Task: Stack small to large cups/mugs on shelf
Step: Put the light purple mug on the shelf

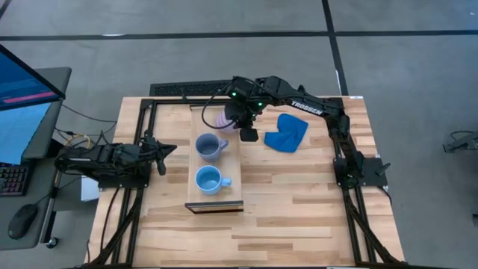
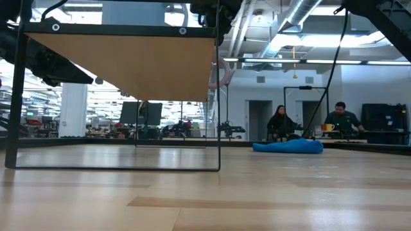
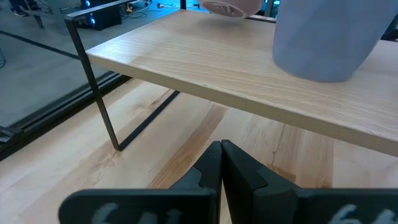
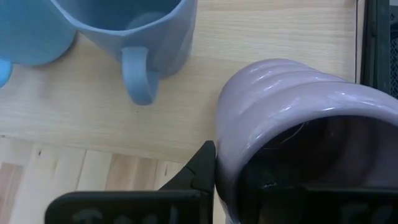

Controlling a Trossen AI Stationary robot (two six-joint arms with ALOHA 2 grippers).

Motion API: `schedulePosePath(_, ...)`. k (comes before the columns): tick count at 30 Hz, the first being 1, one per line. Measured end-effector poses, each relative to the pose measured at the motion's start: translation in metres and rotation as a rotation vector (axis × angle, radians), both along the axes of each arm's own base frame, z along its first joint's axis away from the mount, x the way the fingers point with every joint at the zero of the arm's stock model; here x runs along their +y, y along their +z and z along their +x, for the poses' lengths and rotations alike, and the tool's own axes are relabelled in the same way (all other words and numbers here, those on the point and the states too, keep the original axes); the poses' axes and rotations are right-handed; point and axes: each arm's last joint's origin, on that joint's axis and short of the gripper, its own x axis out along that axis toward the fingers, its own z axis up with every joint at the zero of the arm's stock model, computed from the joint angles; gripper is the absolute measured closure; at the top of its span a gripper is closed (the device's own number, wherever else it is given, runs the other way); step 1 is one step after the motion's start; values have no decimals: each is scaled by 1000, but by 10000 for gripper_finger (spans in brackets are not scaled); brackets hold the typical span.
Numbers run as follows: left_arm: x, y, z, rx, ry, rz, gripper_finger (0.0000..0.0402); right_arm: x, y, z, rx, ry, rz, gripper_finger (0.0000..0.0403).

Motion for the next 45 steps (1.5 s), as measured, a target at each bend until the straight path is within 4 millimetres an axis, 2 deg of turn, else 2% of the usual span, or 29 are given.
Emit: schedulePosePath(45,0,0,0,-9,15,-26,401,0,0,0,-4,22,-14,349)
